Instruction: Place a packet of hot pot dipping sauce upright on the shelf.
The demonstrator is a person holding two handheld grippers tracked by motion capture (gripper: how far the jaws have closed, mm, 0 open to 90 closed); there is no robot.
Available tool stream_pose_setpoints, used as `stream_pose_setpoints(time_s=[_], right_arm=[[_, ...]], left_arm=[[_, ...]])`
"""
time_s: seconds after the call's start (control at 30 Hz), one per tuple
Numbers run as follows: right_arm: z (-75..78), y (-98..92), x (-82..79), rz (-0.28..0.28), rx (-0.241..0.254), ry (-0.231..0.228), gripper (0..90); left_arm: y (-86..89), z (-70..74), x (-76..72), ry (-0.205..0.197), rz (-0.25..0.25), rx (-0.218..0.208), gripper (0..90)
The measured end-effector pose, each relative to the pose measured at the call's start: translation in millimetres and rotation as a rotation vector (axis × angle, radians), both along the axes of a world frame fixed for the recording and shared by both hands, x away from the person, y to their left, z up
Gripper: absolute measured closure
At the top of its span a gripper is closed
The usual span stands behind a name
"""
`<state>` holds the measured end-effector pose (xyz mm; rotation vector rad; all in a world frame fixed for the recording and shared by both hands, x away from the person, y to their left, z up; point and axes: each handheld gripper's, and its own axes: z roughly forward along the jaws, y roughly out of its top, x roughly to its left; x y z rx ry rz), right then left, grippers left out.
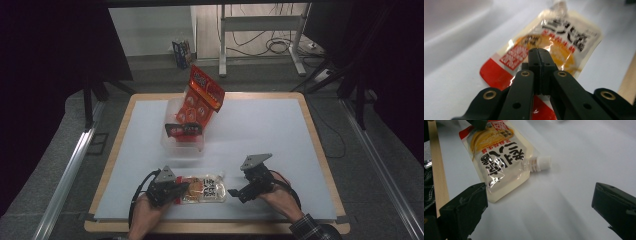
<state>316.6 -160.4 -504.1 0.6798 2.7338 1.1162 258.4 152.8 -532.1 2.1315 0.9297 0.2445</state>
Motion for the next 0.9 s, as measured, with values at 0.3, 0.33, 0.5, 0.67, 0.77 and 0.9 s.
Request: stream_pose_setpoints(time_s=[0.3, 0.33, 0.5, 0.67, 0.77, 0.9], right_arm=[[-2.5, 1.8, -1.3, -0.003, -0.003, 0.013, 0.0], [-2.7, 2.4, -1.6, -0.002, -0.005, 0.014, 0.0], [-1.3, 4.8, -3.6, -0.006, 0.003, 0.023, 0.0], [-1.1, 5.3, -3.9, -0.006, 0.011, 0.033, 0.0], [-1.1, 6.6, -4.5, 0.003, 0.011, 0.038, 0.0], [-1.2, 9.9, -5.9, 0.014, 0.006, 0.057, 0.0]], left_arm=[[7.0, -2.4, -1.0, 0.024, 0.015, 0.037, 90.0], [7.2, -2.5, -1.3, 0.023, 0.016, 0.043, 90.0], [8.0, -4.1, -2.0, 0.024, 0.022, 0.053, 90.0], [11.1, -5.9, -2.1, 0.035, 0.034, 0.046, 90.0], [12.0, -6.5, -2.4, 0.041, 0.039, 0.044, 90.0], [12.9, -7.9, -3.2, 0.047, 0.050, 0.033, 90.0]])
